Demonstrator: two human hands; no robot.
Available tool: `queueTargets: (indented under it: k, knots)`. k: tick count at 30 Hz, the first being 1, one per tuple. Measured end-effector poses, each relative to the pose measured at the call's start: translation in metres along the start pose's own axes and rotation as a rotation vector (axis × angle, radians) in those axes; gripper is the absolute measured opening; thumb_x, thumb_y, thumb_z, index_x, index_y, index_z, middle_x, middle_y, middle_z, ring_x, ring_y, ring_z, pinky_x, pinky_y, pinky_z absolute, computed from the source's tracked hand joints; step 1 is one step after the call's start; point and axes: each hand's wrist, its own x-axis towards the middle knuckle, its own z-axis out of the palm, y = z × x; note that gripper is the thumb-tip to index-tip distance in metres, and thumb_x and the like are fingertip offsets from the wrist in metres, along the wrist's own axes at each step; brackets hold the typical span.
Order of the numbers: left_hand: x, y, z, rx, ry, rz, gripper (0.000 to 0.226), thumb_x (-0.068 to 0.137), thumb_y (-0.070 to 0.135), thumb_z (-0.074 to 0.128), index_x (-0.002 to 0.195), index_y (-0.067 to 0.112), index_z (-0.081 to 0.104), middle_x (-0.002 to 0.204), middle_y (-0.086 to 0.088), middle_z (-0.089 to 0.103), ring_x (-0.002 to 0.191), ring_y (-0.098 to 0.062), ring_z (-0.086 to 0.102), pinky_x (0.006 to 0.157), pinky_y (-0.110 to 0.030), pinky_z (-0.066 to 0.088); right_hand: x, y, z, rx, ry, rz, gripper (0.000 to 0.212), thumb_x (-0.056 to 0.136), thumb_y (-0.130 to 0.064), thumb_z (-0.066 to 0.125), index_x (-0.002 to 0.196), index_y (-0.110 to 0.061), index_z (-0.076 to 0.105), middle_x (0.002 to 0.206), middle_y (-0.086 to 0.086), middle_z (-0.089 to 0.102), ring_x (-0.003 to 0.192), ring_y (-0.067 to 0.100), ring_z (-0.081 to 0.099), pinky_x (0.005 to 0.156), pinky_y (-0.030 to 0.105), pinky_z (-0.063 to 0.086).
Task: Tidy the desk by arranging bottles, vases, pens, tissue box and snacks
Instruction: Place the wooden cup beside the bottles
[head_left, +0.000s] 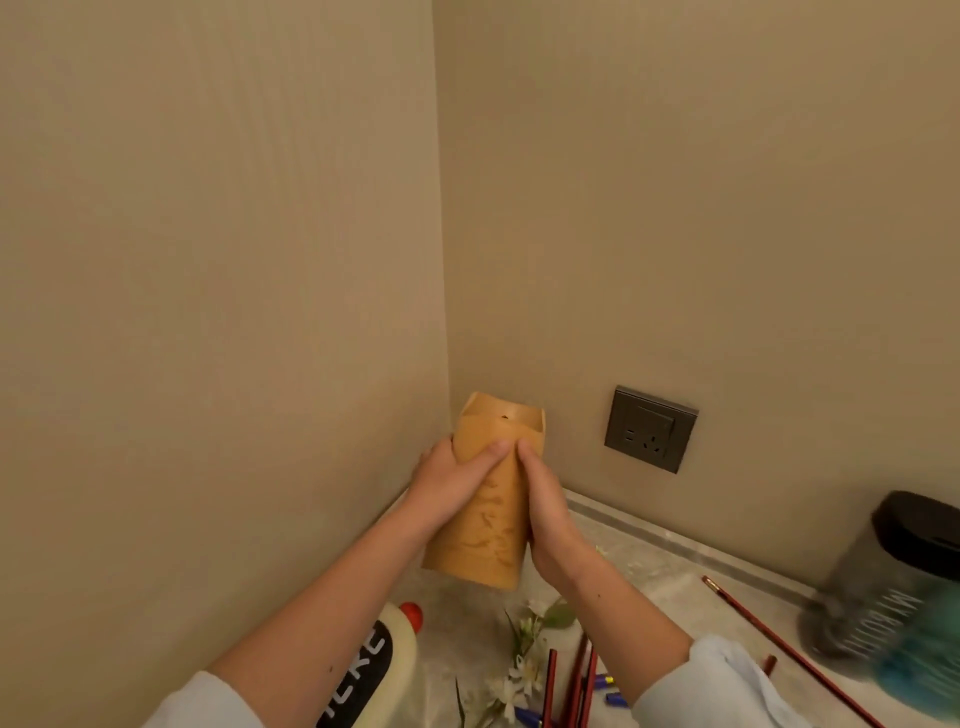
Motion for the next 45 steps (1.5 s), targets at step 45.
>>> queueTargets:
  k: [45]
  knots:
    - [-0.243, 0.178, 0.381, 0.042, -0.725, 0.544, 0.09, 0.046, 0.043, 0.093, 0.122, 0.037, 0.045, 0.117, 0.017, 0.06, 0.108, -0.008, 0.057, 0.092, -0.032, 0.051, -0.283, -0.229, -0.394, -1.493, 0.651, -0.104, 0.028, 0.09, -0.01, 0.054, 0.112, -0.02, 0.068, 0.111, 0.004, 0.068, 0.095, 0.02, 0.062, 0.083, 0.035, 0.056]
